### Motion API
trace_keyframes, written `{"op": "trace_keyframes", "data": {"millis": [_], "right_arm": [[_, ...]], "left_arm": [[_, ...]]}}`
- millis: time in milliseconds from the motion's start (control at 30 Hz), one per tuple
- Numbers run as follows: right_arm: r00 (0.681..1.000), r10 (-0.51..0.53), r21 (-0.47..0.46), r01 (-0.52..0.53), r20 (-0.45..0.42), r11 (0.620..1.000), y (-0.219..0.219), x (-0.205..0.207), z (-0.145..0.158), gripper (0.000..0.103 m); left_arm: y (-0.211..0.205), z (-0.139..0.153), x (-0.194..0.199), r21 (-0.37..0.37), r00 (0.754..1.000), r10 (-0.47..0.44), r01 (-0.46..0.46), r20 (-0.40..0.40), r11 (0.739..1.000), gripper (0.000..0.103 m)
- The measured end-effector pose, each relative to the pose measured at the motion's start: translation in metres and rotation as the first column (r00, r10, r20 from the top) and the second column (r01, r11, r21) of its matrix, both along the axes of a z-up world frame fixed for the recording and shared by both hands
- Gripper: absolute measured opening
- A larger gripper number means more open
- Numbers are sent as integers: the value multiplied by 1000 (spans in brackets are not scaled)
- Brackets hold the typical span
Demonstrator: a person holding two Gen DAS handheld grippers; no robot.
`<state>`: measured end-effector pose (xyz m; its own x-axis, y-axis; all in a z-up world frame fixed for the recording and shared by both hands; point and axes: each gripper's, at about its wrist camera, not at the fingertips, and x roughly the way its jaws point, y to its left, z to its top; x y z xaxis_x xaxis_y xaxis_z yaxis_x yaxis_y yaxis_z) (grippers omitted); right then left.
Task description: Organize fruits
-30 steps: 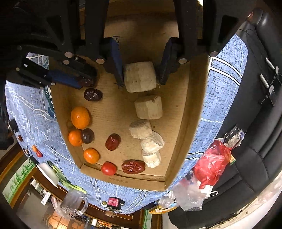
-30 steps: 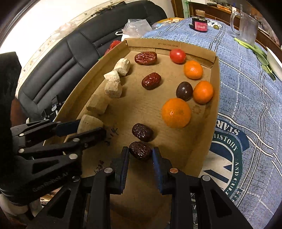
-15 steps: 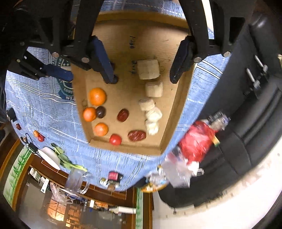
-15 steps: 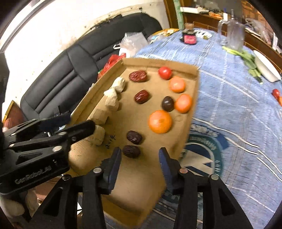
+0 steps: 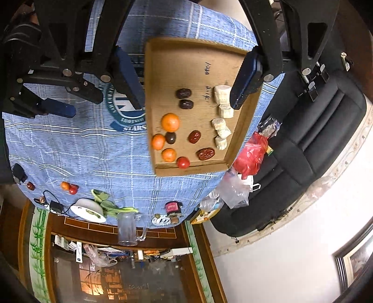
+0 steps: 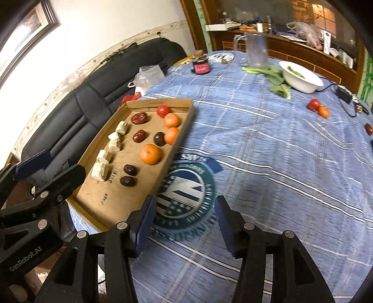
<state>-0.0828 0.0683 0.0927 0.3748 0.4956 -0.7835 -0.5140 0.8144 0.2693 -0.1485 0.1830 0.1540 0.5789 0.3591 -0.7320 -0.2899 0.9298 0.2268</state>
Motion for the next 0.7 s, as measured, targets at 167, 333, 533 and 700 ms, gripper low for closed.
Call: {"op": "trace_keyframes", "data": {"millis": [167,333,533,700], "right_arm": [[999,3,-6,-3,37,1000,-21,-9,10,60],[998,22,-18,-21,67,1000,-30,-18,15,63],[996,35,-23,-33,83,999,-34,-23,17,66],[995,46,-25,-44,86,999,-33,-25,17,67]], "left_arm": [[-17,6,-8,-4,1000,11,-10,23,1000,78],[-29,9,-14,-11,999,15,-15,37,1000,78],[-35,13,-19,-9,998,21,-20,51,1000,79],[-33,15,-23,-16,998,30,-29,56,999,80]]}}
